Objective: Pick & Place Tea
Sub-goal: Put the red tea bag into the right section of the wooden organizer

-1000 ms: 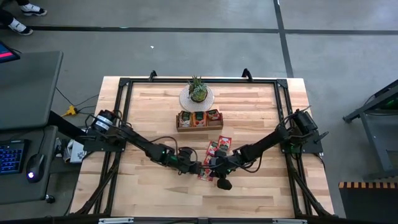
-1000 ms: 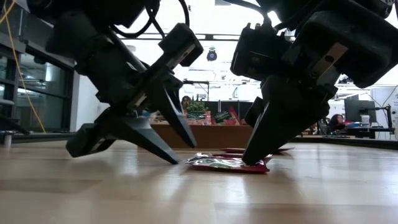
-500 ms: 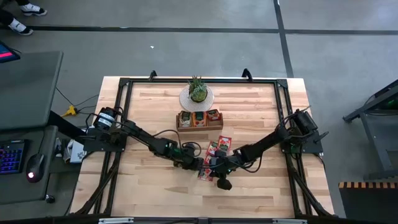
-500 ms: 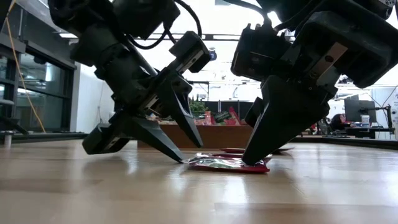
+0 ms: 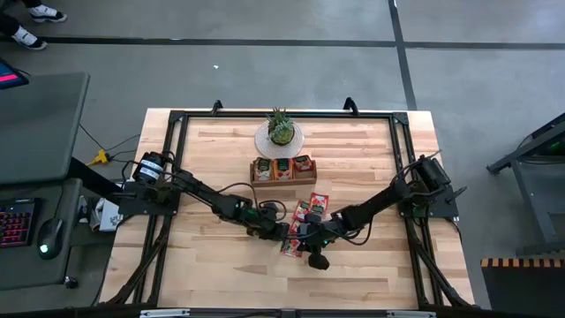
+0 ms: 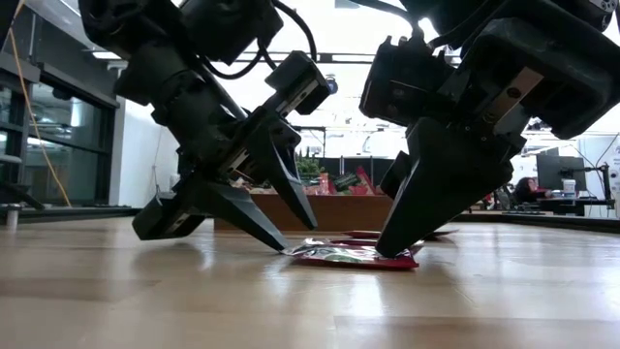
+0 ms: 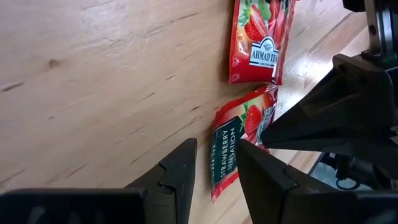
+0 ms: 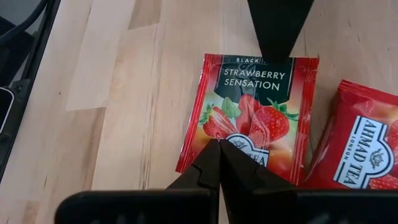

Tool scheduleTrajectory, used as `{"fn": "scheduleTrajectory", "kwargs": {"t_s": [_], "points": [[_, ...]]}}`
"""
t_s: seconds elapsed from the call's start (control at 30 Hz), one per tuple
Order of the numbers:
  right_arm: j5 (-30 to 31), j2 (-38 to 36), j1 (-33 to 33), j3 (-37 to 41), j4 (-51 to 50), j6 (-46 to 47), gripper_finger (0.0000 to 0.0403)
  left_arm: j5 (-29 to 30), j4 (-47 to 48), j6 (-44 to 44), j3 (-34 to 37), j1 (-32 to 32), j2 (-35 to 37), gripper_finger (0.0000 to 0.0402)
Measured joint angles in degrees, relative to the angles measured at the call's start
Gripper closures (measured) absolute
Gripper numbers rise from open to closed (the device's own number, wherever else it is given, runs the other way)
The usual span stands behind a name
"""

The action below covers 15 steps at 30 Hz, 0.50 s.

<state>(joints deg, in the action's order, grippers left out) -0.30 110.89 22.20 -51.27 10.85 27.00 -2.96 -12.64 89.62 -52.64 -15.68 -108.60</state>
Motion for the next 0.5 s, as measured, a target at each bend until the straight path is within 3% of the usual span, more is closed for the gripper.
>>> {"fn": "scheduleTrajectory", "kwargs": {"t_s": [0.5], "points": [[0.1,0.0,0.0,0.0,0.6,-0.3,0.0402,-3.7,-0.8,-1.9,-1.2,0.5,-2.7,0.0282]]}}
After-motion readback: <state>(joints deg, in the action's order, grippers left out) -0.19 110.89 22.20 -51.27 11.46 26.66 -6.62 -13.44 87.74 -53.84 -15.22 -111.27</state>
